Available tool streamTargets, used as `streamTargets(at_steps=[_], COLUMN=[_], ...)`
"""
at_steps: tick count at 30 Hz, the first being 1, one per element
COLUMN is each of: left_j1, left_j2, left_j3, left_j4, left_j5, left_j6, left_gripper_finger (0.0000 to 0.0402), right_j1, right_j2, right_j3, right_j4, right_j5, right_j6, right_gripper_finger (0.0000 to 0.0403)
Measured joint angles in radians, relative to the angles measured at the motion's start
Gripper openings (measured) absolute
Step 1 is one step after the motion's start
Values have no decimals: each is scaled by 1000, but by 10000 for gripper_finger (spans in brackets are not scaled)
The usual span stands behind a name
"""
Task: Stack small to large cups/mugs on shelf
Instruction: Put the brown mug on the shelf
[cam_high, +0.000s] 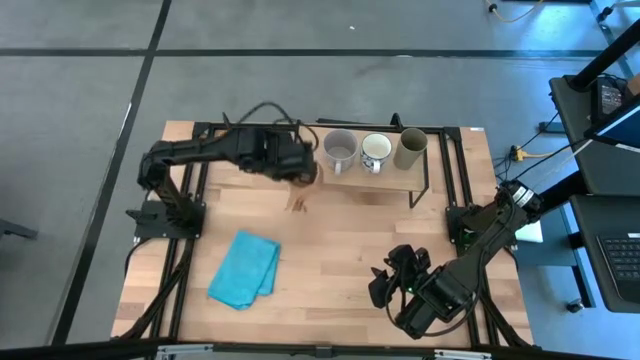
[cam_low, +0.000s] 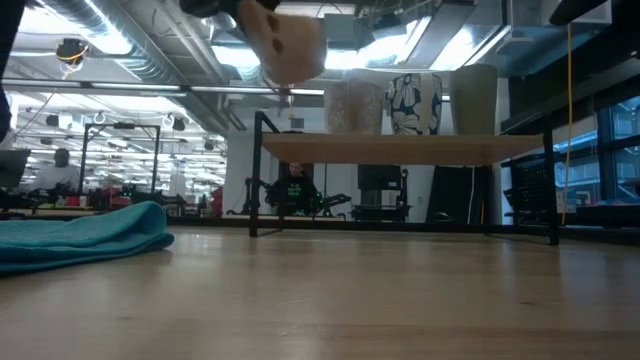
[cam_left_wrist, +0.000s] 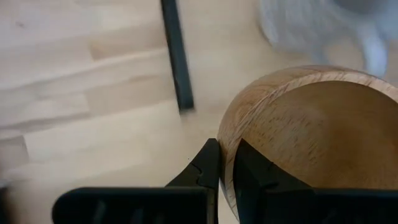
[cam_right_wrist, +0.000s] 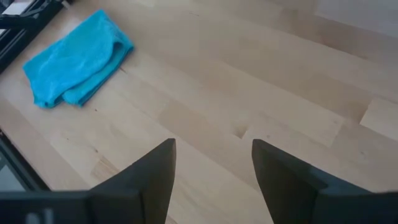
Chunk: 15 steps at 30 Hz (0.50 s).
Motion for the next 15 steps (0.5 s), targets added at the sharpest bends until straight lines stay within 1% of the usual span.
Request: streamTargets(at_steps=[4, 10, 15], left_j1=[79, 152, 233], left_j2=[1, 1, 1], left_j3=[5, 5, 5], left_j4=[-27, 22, 6], left_j5=[1, 29, 34], left_j6=[18, 58, 77], left_gripper_finger=[16, 16, 16], right_j1=[0, 0, 0], right_j2=[0, -1, -1], right_j3=[0, 0, 0], right_j4=[1, 1, 1], right_j5=[0, 0, -1], right_j6=[0, 0, 1], right_gripper_finger=[213, 213, 213])
